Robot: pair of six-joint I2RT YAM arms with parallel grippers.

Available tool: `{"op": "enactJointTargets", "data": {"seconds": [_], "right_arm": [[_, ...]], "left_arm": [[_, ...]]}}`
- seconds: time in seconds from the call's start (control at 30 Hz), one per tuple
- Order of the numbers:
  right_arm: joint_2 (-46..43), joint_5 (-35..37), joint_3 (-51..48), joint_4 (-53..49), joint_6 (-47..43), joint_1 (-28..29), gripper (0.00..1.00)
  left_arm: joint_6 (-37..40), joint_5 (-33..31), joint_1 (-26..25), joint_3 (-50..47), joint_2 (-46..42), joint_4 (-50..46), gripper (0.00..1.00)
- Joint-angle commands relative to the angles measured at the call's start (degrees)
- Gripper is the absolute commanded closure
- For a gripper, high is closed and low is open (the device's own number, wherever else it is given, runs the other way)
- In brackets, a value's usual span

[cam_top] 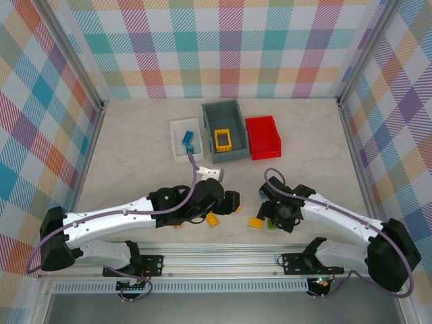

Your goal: Sort the legos into containers by color

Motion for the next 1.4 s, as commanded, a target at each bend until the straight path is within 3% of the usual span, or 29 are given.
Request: {"op": "enactJointTargets", "data": {"seconds": [0.0,0.17,0.7,0.97,1.07,1.17,1.37], "right_arm": [[1.67,0.23,-0.59,1.46,-1.56,-0.96,0.25],[4.08,0.41,-1.08,3.52,-3.1,-2.33,0.29],[9.25,1.36,1.26,8.54,-6.56,-2.6,0.66],[4.73,8.49,14.57,0.14,-12.8,-2.96,0.69],[6.1,9.66,21.49,0.15,-17.57,-6.88,0.69],[11.12,6.2,27.53,4.27,-23.28,-13.15,0.69],[29.48,0.74,42.66,9.61,-30.67,-21.24,0.69]], "left_arm": [[-1.54,-2.62,-1.35,-0.63,-1.32,2.75,0.24],[-1.58,-2.53,-1.92,-0.39,-1.05,3.4,0.25],[-3.02,-6.73,-2.22,-1.82,-5.26,1.69,0.25],[1.06,-11.39,-2.26,2.87,-8.91,-2.56,0.23],[2.76,-11.87,-1.97,4.65,-8.04,-2.18,0.22],[3.6,-10.48,-0.66,5.98,-5.57,-0.58,0.22],[4.73,-7.78,0.84,9.35,0.33,2.13,0.22]]}}
